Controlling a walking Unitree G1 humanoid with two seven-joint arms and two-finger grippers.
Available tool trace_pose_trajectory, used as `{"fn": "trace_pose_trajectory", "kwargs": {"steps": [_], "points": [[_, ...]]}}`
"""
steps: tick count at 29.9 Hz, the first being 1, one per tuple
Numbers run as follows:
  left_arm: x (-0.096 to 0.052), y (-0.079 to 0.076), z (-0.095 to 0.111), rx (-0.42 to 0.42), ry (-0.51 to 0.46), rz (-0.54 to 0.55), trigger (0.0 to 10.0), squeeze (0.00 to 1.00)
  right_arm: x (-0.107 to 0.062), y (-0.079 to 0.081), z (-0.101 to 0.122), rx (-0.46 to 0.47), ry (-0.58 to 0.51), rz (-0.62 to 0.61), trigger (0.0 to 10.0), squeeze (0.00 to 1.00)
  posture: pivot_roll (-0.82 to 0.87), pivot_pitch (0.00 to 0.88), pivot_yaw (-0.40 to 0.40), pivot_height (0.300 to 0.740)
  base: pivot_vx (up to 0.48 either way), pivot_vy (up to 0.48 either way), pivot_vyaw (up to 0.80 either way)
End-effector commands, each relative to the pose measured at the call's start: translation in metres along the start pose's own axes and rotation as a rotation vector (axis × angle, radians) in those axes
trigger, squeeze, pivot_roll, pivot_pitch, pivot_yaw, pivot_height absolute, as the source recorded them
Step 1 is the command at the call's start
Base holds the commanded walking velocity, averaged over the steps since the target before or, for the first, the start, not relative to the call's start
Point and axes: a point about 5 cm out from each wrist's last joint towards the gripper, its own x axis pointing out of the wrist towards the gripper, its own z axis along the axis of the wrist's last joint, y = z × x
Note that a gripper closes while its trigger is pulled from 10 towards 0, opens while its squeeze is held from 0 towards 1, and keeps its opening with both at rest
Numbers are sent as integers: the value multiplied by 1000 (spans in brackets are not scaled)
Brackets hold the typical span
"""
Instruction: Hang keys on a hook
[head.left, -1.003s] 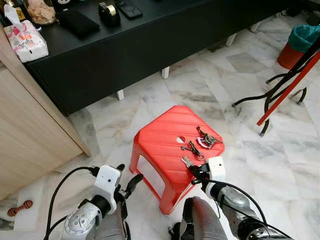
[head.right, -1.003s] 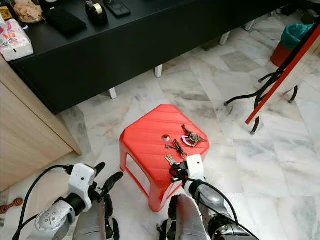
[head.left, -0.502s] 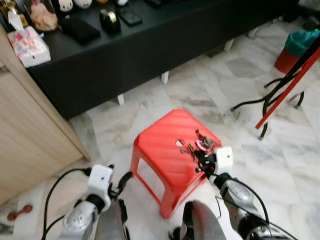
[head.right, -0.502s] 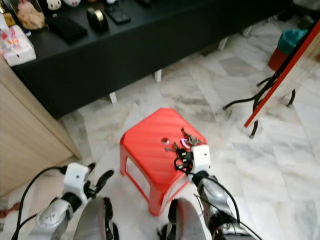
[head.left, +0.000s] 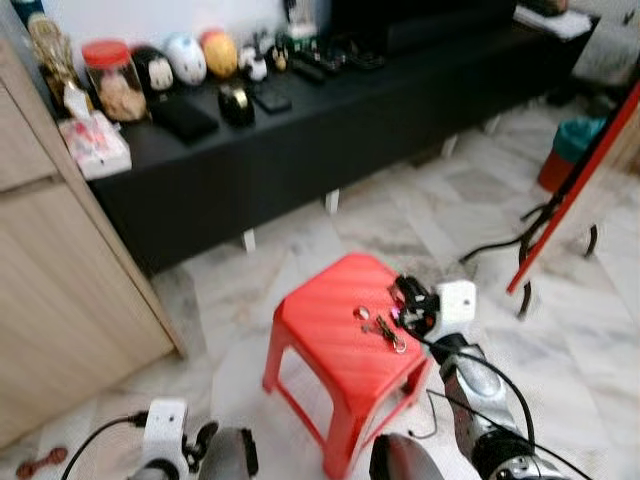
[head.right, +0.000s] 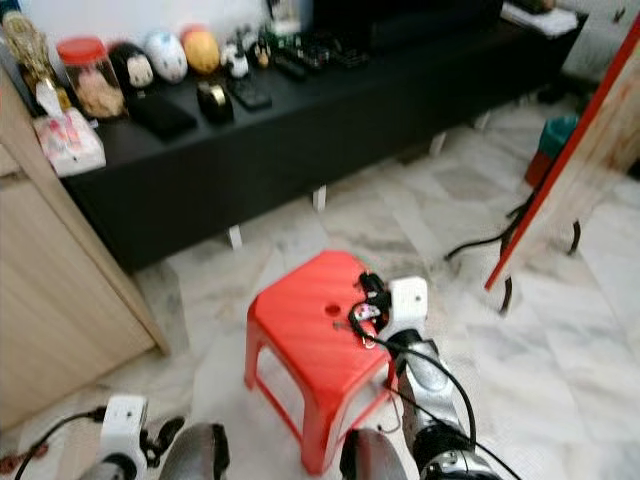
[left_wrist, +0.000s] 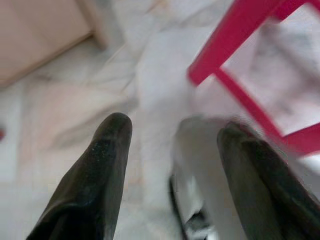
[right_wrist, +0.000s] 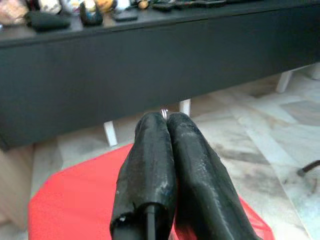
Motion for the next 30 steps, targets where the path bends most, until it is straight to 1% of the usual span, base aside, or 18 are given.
{"fn": "trace_pose_trajectory", "kwargs": {"steps": [1, 3, 4, 7, 9, 10, 12, 13, 16, 17, 20, 22, 30], "points": [[-1, 4, -9, -9, 36, 27, 10000, 0, -2, -4, 2, 11, -20, -31, 10000, 0, 65, 0, -53, 617, 0, 0, 0], [1, 5, -6, -4, 28, 26, 10000, 0, -1, -5, 4, 3, -24, -27, 10000, 0, 66, 0, -50, 617, 0, 0, 0], [4, 6, 1, -22, 4, 31, 10000, 0, 0, -7, 6, -1, -28, -30, 10000, 0, 67, 0, -49, 617, 0, 0, 0], [11, 8, 15, -32, -33, 52, 10000, 0, 2, -9, 7, -5, -27, -40, 10000, 0, 74, 0, -51, 617, 0, 0, 0], [14, 11, 23, -44, -53, 84, 10000, 0, 3, -8, 8, -5, -30, -42, 10000, 0, 74, 0, -47, 617, 0, 0, 0], [14, 11, 23, -45, -53, 91, 10000, 0, 3, -8, 8, -5, -30, -42, 10000, 0, 74, 0, -47, 617, 0, 0, 0], [13, 15, 19, -81, -31, 120, 10000, 0, 3, -7, 9, -2, -35, -45, 10000, 0, 72, 0, -43, 617, 0, 0, 0], [10, 19, 10, -104, 9, 141, 10000, 0, 2, -7, 8, 3, -37, -55, 10000, 0, 69, 0, -37, 617, 0, 0, 0], [7, 20, -2, -102, 61, 146, 10000, 0, 0, -7, 6, 8, -36, -64, 10000, 0, 64, 0, -29, 617, 0, 0, 0], [3, 20, -11, -112, 92, 138, 10000, 0, -2, -7, 3, 9, -32, -69, 10000, 0, 63, 0, -25, 617, 0, 0, 0], [-1, 19, -21, -109, 121, 135, 10000, 0, -6, -8, 0, 26, -31, -87, 10000, 0, 61, 0, -18, 617, 0, 0, 0], [-3, 20, -24, -115, 128, 136, 10000, 0, -7, -8, -1, 35, -30, -96, 10000, 0, 60, 0, -14, 617, 0, 0, 0], [-3, 20, -26, -117, 135, 134, 10000, 0, -7, -8, -2, 37, -28, -111, 10000, 0, 63, 0, -7, 617, -269, 0, 0]]}}
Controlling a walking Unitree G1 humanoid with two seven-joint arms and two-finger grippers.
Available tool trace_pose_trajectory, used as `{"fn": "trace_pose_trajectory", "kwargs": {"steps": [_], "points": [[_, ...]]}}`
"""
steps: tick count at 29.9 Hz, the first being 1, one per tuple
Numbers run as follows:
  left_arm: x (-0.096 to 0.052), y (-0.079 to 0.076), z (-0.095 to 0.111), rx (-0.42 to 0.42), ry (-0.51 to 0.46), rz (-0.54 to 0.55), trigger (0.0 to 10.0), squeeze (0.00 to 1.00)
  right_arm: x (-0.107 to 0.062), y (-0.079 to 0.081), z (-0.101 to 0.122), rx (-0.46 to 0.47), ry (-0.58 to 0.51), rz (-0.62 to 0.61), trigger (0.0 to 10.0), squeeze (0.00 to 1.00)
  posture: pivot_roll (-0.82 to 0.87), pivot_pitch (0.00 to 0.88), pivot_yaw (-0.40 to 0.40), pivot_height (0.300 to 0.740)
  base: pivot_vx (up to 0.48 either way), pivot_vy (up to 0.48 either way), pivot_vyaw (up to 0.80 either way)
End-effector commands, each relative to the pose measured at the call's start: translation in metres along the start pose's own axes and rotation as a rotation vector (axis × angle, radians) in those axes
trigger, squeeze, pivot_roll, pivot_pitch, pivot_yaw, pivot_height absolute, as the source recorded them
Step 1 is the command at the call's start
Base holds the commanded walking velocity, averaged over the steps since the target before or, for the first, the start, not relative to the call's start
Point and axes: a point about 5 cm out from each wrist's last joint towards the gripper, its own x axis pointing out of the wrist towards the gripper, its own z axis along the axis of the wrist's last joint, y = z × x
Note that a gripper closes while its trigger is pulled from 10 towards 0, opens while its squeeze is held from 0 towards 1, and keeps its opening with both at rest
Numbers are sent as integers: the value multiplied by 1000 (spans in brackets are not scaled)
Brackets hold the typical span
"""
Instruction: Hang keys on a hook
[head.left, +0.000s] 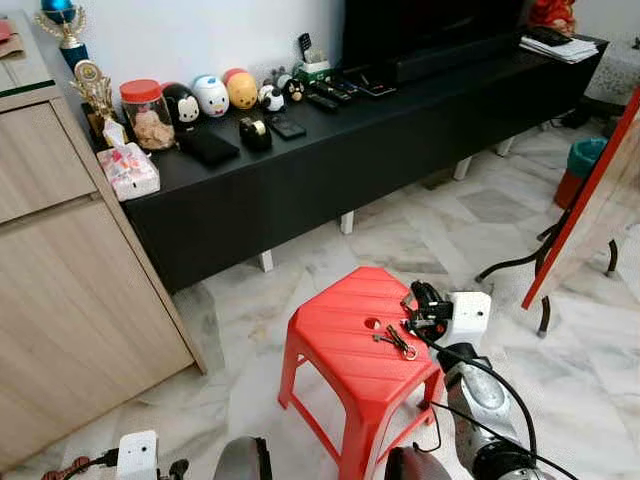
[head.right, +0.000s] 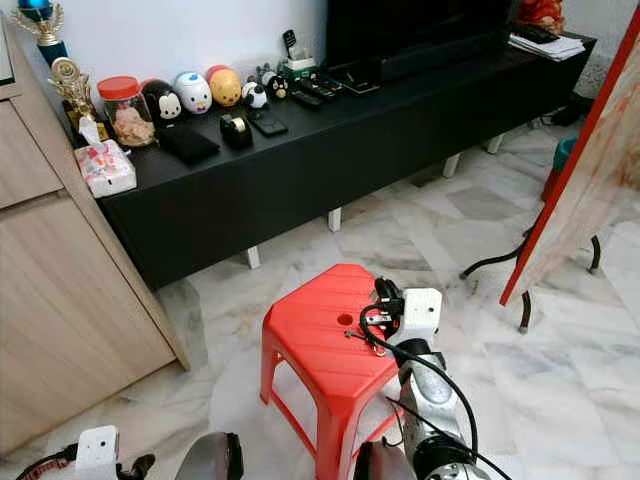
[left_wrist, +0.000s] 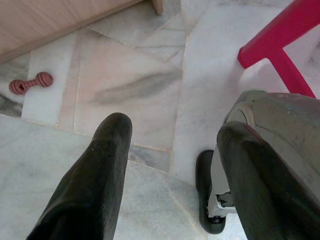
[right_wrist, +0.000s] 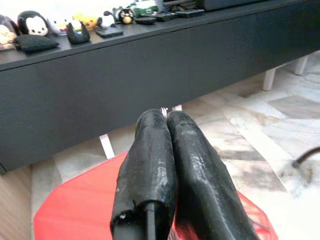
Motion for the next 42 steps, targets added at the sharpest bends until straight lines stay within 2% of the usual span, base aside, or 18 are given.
{"fn": "trace_pose_trajectory", "kwargs": {"steps": [1, 7, 12, 27, 39, 42], "points": [[-1, 2, -5, -7, 17, 3, 10000, 0, 1, -1, 4, 4, -25, -16, 10000, 0, 63, 0, -7, 617, -277, 0, 0], [-1, 1, -5, -12, 19, 1, 10000, 0, 0, 0, 3, 13, -31, -23, 10000, 0, 63, 0, -7, 621, -278, 0, 0], [-2, 0, -8, -18, 25, -3, 10000, 0, -1, -1, 4, 15, -39, -29, 10000, 0, 65, 0, -9, 651, -270, 0, 0], [-2, -3, -11, -25, 36, -12, 10000, 0, -1, 0, 2, 22, -31, -35, 10000, 0, 65, 0, -13, 740, 0, 0, 0], [-2, -5, -12, -36, 40, -15, 10000, 0, -4, -4, -1, 21, -7, -50, 10000, 0, 63, 0, -19, 740, 0, 0, 0], [-3, -5, -16, -50, 56, -3, 10000, 0, -7, -4, -10, 33, 42, -55, 10000, 0, 71, 0, -25, 740, 0, 0, 0]]}}
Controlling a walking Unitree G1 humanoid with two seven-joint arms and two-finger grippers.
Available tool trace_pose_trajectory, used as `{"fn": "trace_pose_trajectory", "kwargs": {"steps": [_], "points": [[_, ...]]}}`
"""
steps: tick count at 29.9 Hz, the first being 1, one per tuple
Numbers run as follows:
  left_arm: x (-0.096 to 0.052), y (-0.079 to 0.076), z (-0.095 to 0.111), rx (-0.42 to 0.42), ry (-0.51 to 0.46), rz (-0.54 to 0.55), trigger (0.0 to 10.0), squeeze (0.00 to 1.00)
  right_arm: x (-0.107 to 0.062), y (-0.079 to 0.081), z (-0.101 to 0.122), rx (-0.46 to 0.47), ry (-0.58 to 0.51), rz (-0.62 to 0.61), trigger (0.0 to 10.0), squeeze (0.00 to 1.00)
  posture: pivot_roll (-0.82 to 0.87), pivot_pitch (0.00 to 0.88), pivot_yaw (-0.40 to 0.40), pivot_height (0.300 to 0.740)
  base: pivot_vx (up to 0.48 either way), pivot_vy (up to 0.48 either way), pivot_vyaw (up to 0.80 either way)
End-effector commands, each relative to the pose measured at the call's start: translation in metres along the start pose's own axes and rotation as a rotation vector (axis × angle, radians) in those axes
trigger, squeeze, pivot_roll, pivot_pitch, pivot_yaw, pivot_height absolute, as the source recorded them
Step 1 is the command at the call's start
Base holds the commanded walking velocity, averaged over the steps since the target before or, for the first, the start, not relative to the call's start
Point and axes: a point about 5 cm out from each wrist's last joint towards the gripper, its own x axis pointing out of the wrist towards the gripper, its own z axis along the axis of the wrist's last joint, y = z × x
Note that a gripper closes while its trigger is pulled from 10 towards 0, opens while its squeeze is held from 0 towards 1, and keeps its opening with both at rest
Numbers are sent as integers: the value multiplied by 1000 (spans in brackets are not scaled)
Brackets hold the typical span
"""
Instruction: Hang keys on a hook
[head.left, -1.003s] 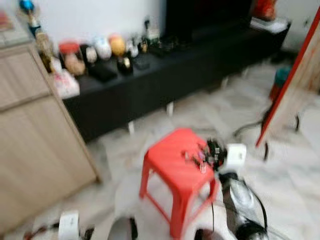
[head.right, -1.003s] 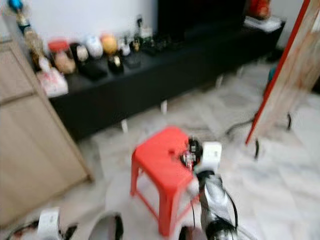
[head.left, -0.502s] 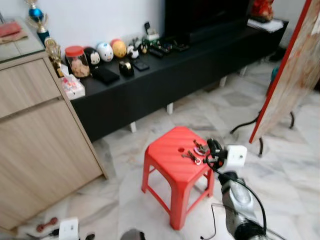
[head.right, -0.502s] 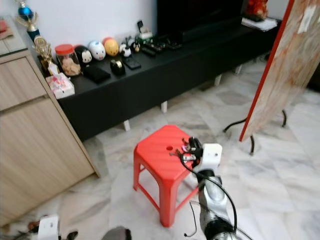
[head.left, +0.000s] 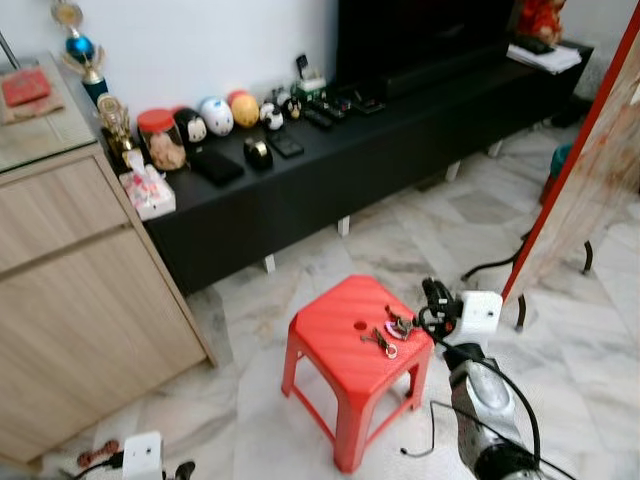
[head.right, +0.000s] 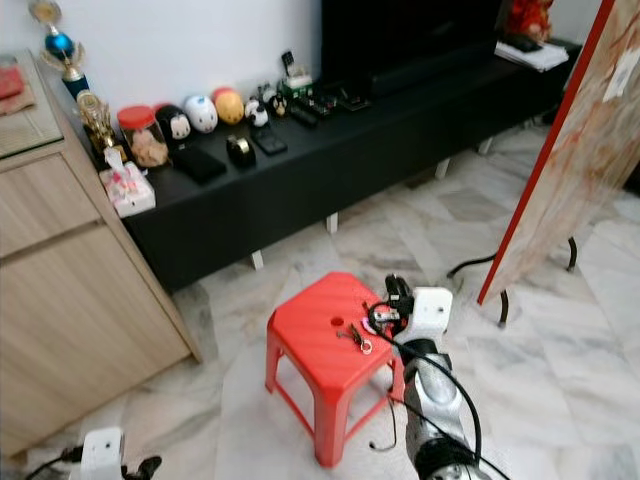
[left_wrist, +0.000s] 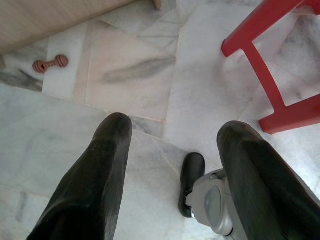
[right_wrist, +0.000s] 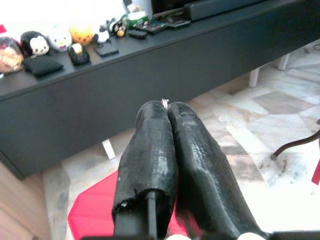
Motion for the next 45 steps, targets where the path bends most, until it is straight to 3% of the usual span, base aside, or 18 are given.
{"fn": "trace_pose_trajectory", "kwargs": {"steps": [1, 6, 11, 26, 45], "points": [[-2, 1, -9, -15, 36, 14, 10000, 0, -2, 0, -9, 15, 66, -10, 10000, 0, 79, 0, -31, 740, 0, 0, 0], [0, -2, -3, -16, 17, 8, 10000, 0, -1, 0, -15, 3, 128, 10, 10000, 0, 73, 0, -34, 740, 0, 0, 0], [1, -4, -3, 9, 30, -5, 10000, 0, -9, -6, -25, 24, 188, -52, 10000, 0, 70, 0, -32, 740, 0, 0, 0], [-1, -6, -10, 11, 42, -5, 10000, 0, -19, -18, -33, 46, 221, -107, 10000, 0, 63, 0, -51, 740, 0, -265, 0], [-8, 0, -27, 20, 100, 6, 10000, 0, -20, -16, -31, -12, 215, -64, 10000, 0, 58, 0, -59, 740, 0, -382, 0]]}}
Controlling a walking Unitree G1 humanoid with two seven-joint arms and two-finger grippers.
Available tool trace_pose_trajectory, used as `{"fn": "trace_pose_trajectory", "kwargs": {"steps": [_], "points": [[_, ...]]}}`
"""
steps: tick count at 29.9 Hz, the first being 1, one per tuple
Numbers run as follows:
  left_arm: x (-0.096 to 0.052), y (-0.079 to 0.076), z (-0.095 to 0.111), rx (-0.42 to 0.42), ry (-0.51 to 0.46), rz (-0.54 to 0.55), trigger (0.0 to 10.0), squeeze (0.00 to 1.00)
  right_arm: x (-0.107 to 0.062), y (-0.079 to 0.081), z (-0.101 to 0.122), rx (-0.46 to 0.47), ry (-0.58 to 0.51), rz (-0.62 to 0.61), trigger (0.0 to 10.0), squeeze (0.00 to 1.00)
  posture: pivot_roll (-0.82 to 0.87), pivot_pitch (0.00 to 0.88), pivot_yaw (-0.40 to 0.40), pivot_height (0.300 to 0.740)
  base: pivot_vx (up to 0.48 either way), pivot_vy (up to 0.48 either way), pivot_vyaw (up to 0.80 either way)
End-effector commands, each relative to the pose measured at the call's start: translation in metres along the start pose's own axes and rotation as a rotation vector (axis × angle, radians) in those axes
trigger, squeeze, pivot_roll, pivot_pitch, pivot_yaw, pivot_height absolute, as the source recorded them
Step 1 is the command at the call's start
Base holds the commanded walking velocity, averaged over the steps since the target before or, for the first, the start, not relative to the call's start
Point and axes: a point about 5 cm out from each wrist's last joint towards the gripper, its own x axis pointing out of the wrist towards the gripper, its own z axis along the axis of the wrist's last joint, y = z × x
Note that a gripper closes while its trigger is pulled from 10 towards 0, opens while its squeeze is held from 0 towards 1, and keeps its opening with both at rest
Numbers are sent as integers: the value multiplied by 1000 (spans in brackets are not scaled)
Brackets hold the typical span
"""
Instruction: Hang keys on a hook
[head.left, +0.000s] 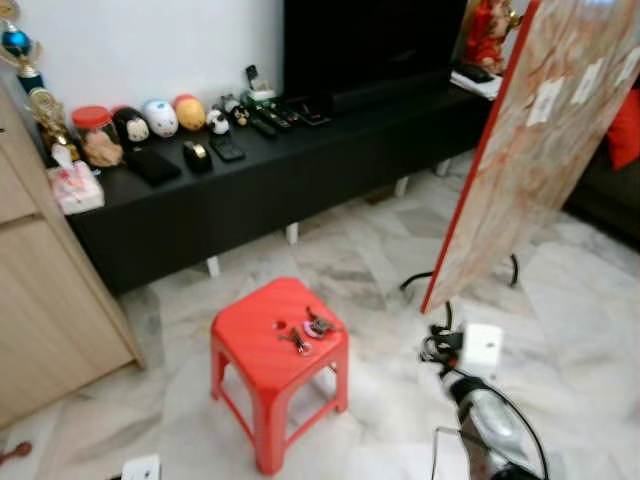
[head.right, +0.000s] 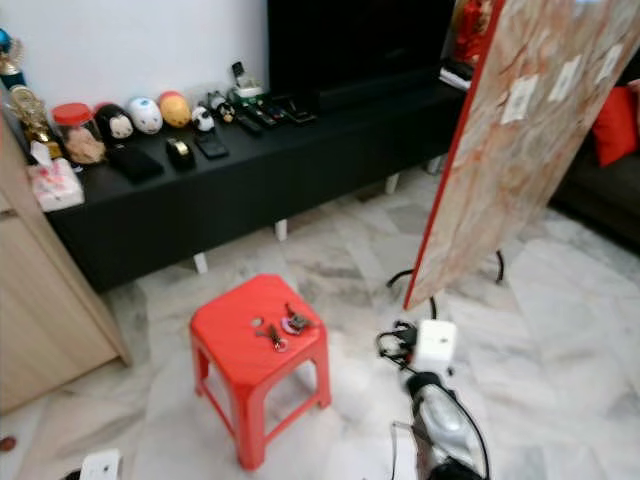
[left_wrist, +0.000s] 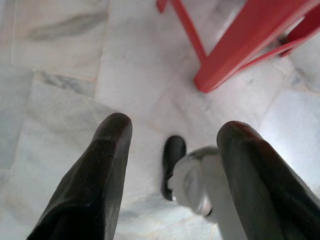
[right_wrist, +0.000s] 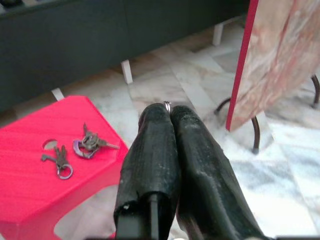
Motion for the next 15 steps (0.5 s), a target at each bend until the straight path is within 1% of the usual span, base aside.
{"fn": "trace_pose_trajectory", "kwargs": {"steps": [1, 10, 15], "points": [[0, -6, -4, 15, 23, -16, 10000, 0, -2, -13, 6, -21, -27, -29, 10000, 0, 58, 0, -58, 740, 0, -382, 469], [0, -6, -6, 8, 32, -10, 10000, 0, 0, -10, 9, -21, -39, -12, 10000, 0, 60, 0, -60, 740, 0, -381, 750], [0, -5, -6, 6, 32, -10, 10000, 0, -1, -11, 11, -23, -47, -15, 10000, 0, 59, 0, -58, 740, 0, -382, 771]]}}
